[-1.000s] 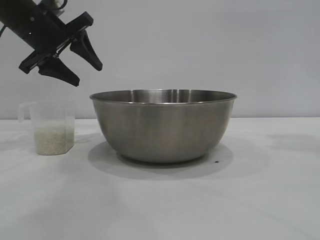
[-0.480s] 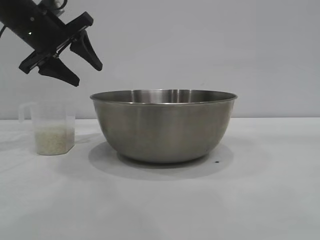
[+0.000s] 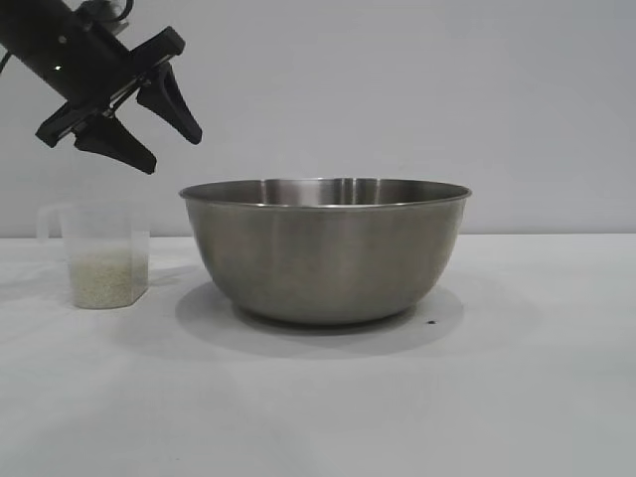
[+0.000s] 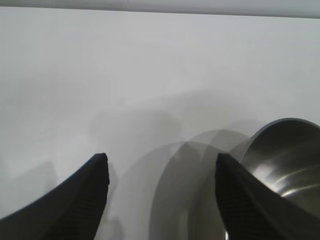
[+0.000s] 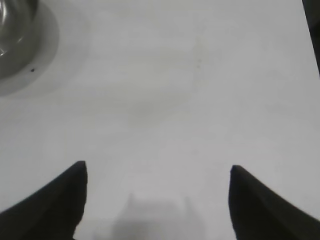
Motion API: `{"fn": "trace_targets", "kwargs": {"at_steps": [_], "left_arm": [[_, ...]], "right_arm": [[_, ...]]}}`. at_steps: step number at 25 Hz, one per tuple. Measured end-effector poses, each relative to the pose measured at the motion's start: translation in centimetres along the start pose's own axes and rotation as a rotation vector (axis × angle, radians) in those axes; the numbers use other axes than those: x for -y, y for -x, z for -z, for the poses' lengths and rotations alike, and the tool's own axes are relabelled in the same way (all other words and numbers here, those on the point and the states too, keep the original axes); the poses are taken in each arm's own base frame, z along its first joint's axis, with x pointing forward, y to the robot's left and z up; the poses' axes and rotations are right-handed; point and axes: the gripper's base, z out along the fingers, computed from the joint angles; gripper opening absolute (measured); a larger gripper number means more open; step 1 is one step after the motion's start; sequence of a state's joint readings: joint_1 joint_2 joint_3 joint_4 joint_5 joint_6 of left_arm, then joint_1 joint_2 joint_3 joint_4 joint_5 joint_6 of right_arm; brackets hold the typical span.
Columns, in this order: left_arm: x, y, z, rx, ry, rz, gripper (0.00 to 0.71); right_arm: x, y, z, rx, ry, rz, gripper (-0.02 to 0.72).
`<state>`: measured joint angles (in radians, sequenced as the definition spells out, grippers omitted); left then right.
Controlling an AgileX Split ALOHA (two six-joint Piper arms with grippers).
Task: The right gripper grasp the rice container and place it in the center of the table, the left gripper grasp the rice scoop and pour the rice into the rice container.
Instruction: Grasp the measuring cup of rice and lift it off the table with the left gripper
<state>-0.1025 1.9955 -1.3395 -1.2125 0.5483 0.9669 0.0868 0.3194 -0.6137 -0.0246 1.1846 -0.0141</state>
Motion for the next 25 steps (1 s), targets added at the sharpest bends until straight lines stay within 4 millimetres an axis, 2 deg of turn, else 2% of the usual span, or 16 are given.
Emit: {"fn": "trace_targets", "kwargs": {"at_steps": [4, 9, 21, 23, 25], "left_arm": [[0.0, 0.0, 0.0, 0.000, -0.001, 0.002, 0.398], [0.0, 0.0, -0.1, 0.001, -0.002, 0.008, 0.398], [0.3, -0.3, -0.1, -0.028, -0.042, 0.010, 0.398], [0.6, 0.0, 0.3, -0.018, -0.044, 0.015, 0.398], [1.4, 0.7, 1.6, 0.006, -0.044, 0.033, 0.398]], "right_arm": [[-0.2, -3.1, -0.5, 0.081, 0.007, -0.005, 0.541], [-0.2, -4.8, 0.6, 0.233, 0.009, -0.009, 0.541], [-0.3, -5.0, 0.8, 0.254, 0.018, -0.012, 0.541], [-0.3, -5.0, 0.8, 0.254, 0.020, -0.013, 0.541], [-0.3, -5.0, 0.8, 0.254, 0.020, -0.013, 0.541]]}}
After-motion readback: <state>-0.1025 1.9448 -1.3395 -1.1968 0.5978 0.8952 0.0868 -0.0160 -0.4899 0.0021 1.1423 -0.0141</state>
